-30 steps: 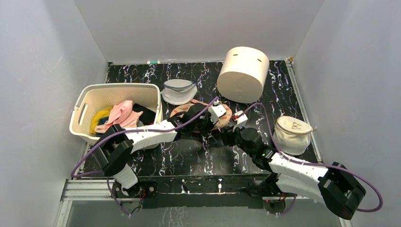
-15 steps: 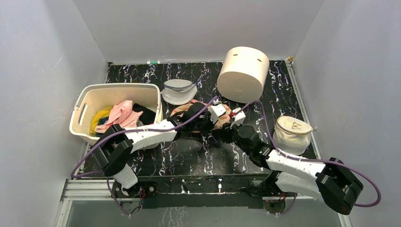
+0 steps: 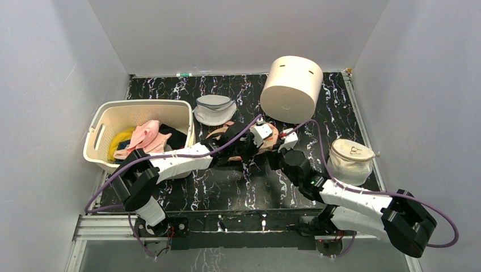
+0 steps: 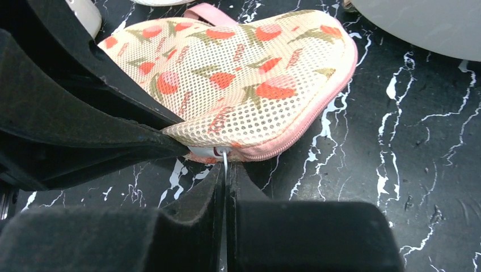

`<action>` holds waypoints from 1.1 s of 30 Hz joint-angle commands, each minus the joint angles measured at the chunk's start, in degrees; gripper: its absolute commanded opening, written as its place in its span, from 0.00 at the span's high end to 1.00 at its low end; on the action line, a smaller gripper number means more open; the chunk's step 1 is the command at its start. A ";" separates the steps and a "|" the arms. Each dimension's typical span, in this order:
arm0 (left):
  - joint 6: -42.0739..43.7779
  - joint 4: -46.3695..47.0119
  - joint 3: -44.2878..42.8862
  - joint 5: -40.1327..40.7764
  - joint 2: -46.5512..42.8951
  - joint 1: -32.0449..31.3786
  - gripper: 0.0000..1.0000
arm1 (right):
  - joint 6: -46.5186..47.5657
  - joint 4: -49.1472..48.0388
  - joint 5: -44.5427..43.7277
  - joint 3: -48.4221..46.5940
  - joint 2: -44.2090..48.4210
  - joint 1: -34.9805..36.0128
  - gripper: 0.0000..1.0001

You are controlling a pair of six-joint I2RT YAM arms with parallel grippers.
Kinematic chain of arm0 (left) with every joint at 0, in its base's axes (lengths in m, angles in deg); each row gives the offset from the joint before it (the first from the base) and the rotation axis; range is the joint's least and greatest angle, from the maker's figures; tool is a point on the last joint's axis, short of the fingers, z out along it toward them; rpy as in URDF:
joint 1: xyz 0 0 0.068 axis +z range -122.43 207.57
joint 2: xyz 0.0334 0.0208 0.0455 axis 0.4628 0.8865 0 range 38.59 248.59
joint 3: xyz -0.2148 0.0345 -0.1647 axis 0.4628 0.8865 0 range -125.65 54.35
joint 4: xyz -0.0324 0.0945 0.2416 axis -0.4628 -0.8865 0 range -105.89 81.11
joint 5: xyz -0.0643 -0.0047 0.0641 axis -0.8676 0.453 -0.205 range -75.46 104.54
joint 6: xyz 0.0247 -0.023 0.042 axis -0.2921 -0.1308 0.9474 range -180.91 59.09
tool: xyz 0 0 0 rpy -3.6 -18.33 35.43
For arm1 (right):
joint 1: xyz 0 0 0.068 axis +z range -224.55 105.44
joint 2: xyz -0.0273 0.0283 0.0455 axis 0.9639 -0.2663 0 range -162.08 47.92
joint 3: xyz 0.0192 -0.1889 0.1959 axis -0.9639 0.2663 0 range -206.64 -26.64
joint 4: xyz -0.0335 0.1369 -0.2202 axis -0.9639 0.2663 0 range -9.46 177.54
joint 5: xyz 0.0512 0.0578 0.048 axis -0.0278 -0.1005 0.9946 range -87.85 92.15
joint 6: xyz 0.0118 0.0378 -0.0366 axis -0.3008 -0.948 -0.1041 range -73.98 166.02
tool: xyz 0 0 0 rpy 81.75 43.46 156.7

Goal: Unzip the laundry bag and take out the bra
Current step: Unzip the laundry bag at the center of the board.

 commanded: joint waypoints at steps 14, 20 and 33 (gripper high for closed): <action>2.93 -2.93 -2.52 -0.31 -1.89 0.17 1.00 | 1.45 5.66 -1.79 1.00 7.49 -9.04 1.00; 3.52 -4.05 -3.06 -0.15 -1.46 0.17 1.00 | 0.21 7.80 0.79 -0.19 7.43 -11.78 1.00; 2.92 -6.79 -6.00 -3.60 0.07 -0.07 0.68 | 0.54 13.02 19.40 -5.96 5.77 -12.07 1.00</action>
